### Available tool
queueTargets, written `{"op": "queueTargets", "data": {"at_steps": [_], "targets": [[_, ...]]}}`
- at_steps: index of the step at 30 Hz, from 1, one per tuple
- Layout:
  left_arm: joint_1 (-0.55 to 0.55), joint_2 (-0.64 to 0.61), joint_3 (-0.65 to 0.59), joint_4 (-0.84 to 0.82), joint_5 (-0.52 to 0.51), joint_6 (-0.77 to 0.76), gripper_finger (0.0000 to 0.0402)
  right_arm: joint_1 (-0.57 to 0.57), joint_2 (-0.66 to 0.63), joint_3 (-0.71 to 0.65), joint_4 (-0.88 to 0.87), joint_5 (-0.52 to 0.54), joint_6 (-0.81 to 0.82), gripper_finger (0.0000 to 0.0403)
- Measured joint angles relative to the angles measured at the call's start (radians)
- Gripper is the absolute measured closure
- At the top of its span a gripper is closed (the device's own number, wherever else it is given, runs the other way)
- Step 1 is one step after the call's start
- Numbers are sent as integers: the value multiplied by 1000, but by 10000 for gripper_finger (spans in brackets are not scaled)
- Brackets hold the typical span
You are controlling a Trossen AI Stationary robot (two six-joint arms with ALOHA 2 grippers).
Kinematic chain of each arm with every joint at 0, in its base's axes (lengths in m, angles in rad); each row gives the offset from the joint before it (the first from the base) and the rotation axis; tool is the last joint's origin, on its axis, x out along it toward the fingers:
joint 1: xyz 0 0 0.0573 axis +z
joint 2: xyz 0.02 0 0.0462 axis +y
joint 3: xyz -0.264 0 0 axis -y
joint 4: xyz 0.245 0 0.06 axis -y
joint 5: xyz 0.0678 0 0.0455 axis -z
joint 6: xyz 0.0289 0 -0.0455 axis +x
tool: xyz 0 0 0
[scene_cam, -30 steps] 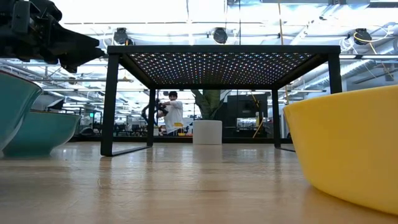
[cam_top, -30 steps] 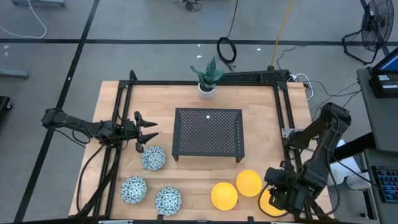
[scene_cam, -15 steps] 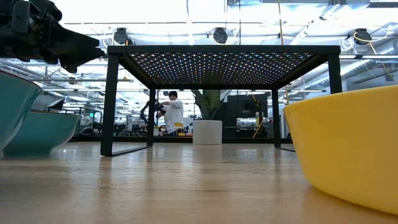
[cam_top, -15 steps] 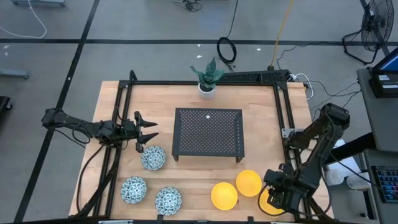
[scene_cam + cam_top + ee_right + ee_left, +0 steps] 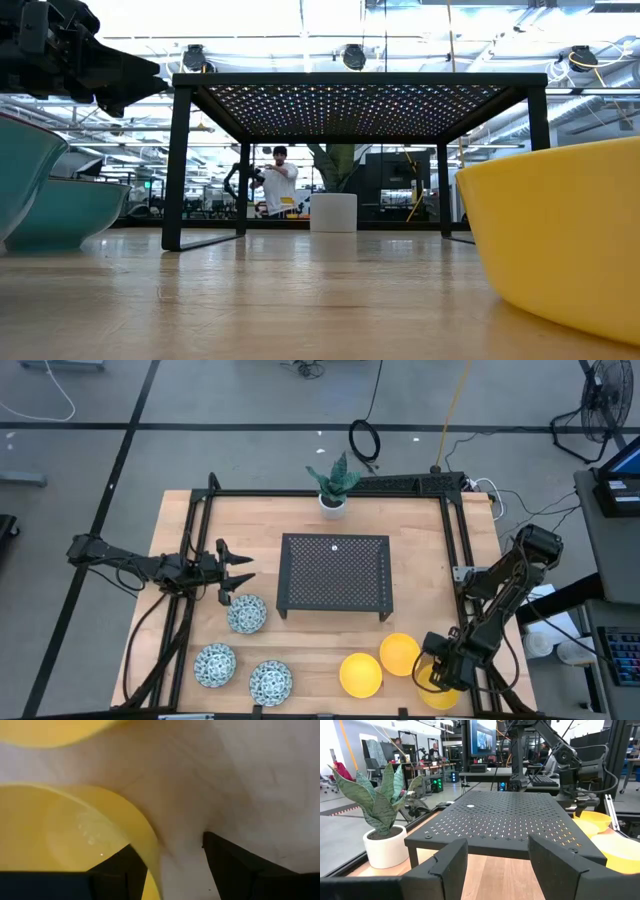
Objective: Pick & Place Mini bowls
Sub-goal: Put the bottom right yellow bowl on the shelf
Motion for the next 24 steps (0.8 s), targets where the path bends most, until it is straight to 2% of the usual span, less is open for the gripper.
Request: {"op": "queueTargets", "data": {"at_steps": [12,19,24], "targets": [[0,0,0,0,0,0,190,1,-43,-4,-2,56,-14,222],[0,0,0,0,0,0,190,2,-96,-4,-4,128,-17,222],[0,0,0,0,0,0,190,2,-99,-4,-16,128,-17,222]]}}
